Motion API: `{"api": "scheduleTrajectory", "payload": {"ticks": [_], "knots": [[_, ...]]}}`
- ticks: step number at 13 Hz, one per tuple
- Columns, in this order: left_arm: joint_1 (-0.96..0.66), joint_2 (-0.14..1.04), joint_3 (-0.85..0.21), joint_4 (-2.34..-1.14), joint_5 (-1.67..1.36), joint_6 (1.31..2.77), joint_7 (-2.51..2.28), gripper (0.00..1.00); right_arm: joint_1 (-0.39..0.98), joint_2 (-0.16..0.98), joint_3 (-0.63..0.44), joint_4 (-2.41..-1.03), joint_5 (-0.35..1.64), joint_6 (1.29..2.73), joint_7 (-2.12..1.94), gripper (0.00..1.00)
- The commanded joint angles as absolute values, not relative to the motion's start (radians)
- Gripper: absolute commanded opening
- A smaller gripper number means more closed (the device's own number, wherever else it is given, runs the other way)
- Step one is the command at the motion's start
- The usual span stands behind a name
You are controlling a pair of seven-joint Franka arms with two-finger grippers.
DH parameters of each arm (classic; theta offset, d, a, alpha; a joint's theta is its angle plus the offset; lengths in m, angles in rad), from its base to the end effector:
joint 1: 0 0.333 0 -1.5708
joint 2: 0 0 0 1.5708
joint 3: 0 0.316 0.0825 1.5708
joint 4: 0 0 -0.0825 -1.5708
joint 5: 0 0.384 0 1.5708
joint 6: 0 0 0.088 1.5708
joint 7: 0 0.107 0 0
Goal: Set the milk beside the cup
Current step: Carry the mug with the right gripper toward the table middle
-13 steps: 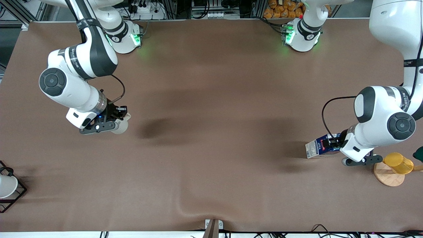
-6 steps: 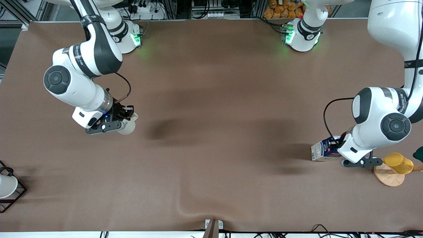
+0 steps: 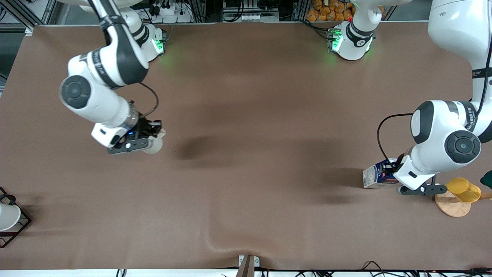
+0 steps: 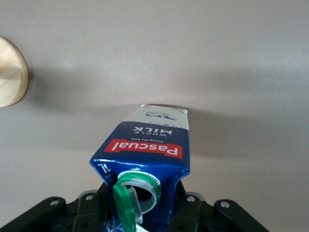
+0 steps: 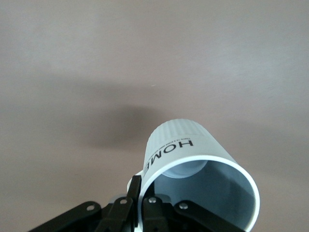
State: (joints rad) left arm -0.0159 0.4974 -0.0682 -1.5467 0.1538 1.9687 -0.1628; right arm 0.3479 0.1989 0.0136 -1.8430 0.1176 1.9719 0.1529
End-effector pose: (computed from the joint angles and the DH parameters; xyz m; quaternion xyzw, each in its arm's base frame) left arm 0.6815 -0.0411 0.3574 -0.9978 -0.0104 0.0299 0.0574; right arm 0.5619 0.2201 0.4132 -0.9948 -0.0791 0.0477 0.0439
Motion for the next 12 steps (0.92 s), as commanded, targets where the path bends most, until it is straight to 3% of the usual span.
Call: {"api": "scheduleTrajectory", "payload": {"ticks": [1, 5, 12], "knots": [[-0.015, 0.457, -0.094, -1.545, 0.164, 1.927, -0.153, 0.37, 0.539, 0.270, 0.006, -1.815, 0.127, 2.034, 0.360, 0.00], [-0.012, 0.396, -0.126, -1.546, 0.164, 1.898, -0.152, 0.37, 0.708, 0.426, 0.005, -1.738, 0.127, 2.128, 0.553, 0.00], [-0.008, 0.333, -0.209, -1.545, 0.135, 1.853, -0.166, 0.36, 0.756, 0.655, 0.005, -1.513, 0.132, 2.141, 0.609, 0.00]]}}
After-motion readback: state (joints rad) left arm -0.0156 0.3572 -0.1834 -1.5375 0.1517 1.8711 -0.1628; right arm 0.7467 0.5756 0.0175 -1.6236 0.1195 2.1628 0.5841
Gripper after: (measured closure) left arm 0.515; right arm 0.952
